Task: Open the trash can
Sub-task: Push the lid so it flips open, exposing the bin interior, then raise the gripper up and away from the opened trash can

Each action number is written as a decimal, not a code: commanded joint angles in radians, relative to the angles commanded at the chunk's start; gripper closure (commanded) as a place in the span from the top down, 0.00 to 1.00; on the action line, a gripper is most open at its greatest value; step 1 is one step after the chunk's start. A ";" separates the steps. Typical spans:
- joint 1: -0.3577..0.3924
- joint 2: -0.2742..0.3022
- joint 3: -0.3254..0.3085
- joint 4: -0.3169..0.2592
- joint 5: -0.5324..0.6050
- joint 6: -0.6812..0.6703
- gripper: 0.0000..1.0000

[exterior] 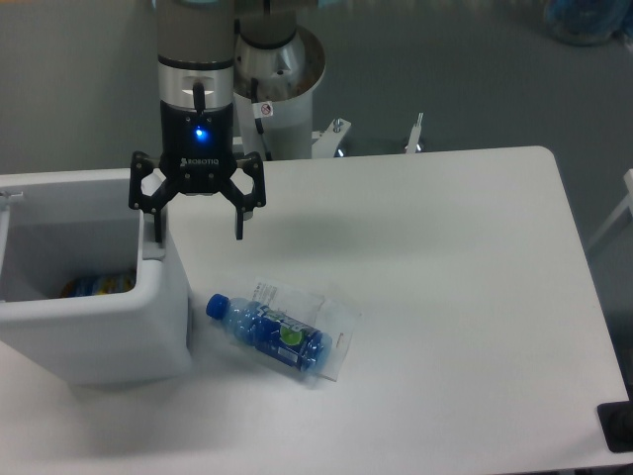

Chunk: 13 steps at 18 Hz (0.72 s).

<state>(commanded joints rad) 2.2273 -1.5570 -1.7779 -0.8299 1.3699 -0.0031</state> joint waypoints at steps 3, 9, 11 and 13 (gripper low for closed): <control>0.006 0.011 0.047 -0.002 -0.005 0.000 1.00; 0.144 0.025 0.118 -0.003 0.006 0.064 1.00; 0.224 0.018 0.106 -0.003 0.014 0.145 1.00; 0.305 0.005 0.101 -0.005 0.014 0.263 1.00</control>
<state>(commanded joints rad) 2.5322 -1.5523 -1.6766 -0.8345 1.3837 0.2602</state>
